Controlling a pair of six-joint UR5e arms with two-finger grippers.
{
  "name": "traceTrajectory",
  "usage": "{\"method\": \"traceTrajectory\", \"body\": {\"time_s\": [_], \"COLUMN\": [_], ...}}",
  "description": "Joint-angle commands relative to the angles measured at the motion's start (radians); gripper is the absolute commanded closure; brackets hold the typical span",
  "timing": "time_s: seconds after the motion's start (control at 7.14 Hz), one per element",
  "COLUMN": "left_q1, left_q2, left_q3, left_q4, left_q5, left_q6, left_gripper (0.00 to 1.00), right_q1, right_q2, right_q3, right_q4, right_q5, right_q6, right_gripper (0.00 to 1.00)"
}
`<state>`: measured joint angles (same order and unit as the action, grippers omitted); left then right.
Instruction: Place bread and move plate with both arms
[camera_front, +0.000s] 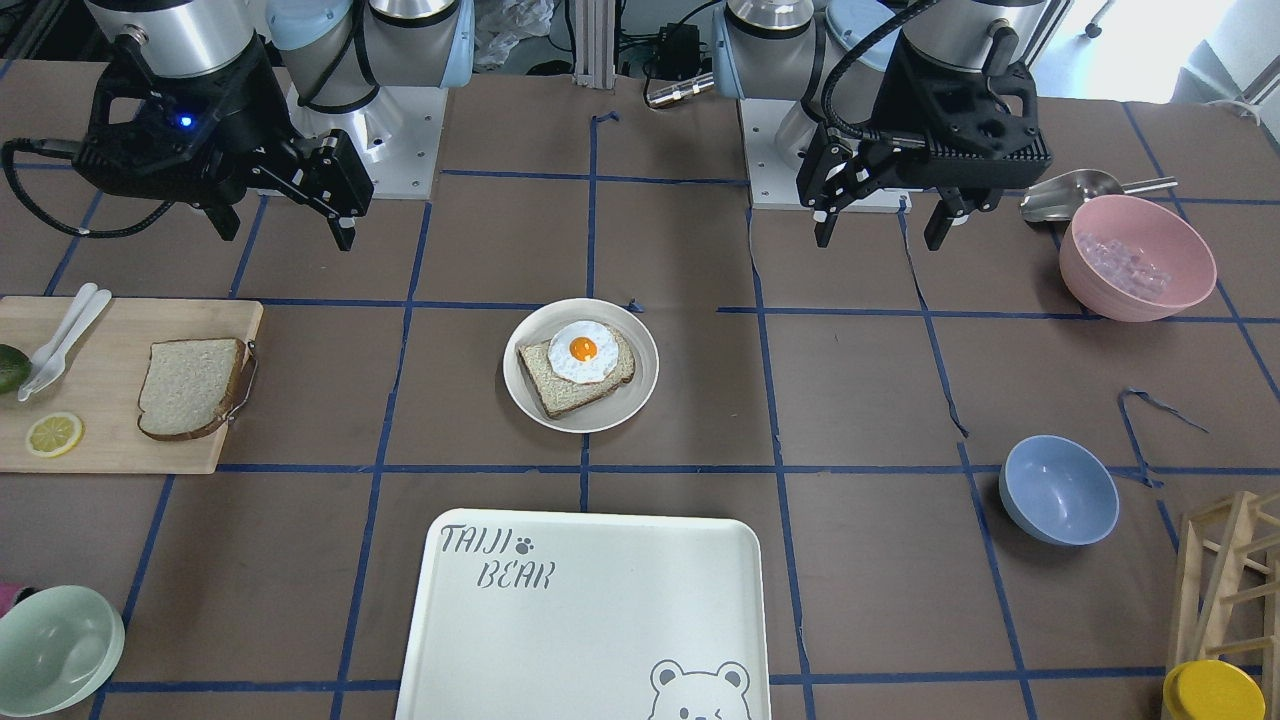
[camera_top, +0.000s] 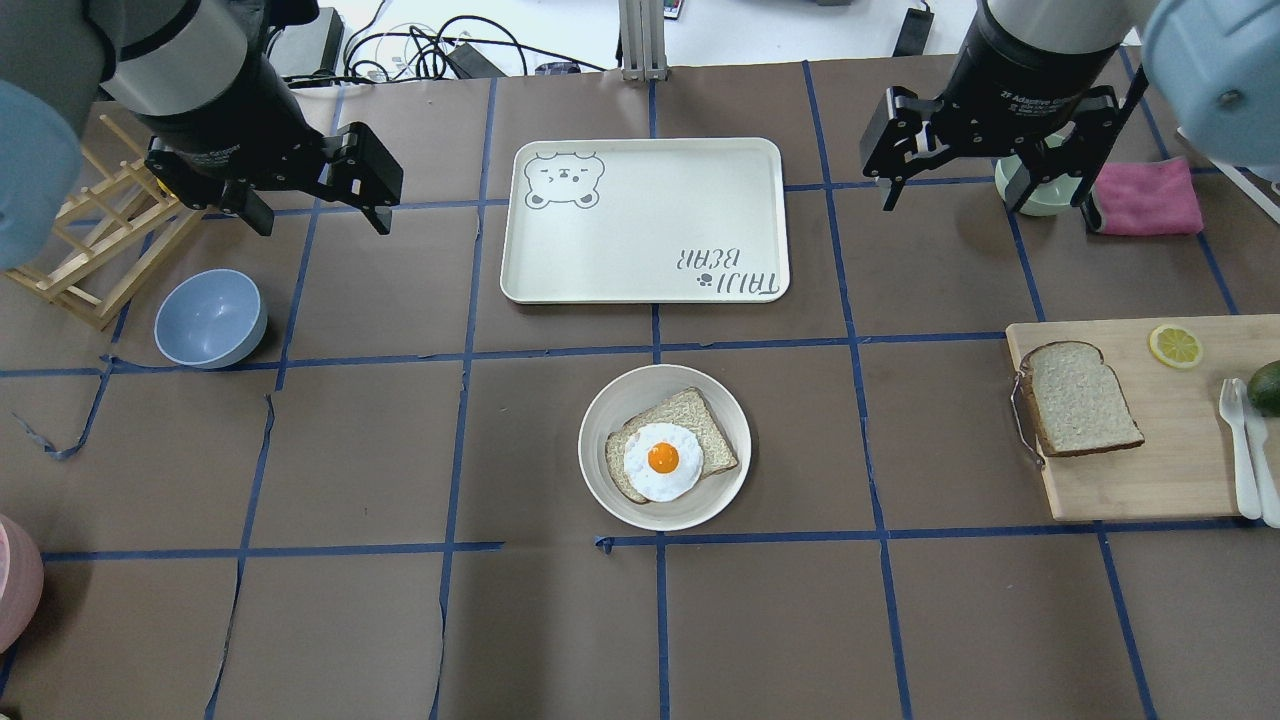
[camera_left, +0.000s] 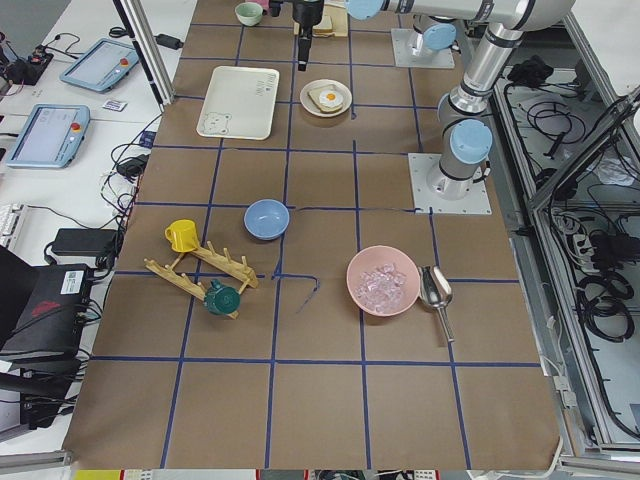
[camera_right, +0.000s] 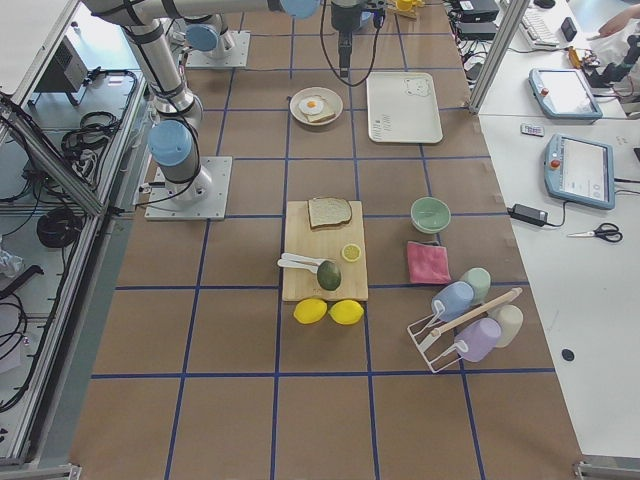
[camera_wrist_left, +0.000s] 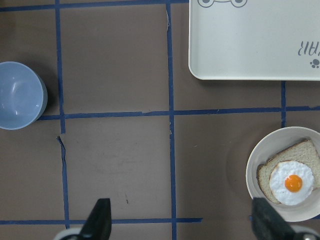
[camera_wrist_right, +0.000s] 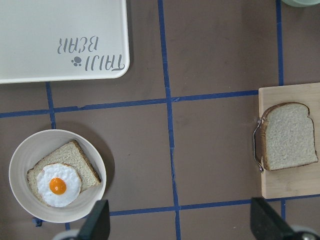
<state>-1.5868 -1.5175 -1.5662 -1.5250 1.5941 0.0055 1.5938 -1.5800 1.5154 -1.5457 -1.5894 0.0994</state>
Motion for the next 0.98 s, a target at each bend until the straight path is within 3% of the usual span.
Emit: {"method": "traceTrajectory", "body": {"time_s": [0.0,0.84], "left_q1": [0.001,0.001], "left_q2": [0.000,-0.004], "left_q3": [0.002,0.003], "left_q4": [0.002,0.003], "left_q5": [0.000,0.000], "left_q6": [-0.001,-0.002], "left_gripper": [0.00,0.00], "right_q1": [0.000,0.000], "right_q2": [0.000,-0.002], "right_q3": [0.000,0.002], "right_q4": [-0.001,0.012], "right_q5": [0.000,0.002], "right_q6": [-0.003,-0.004], "right_gripper": [0.00,0.00]}}
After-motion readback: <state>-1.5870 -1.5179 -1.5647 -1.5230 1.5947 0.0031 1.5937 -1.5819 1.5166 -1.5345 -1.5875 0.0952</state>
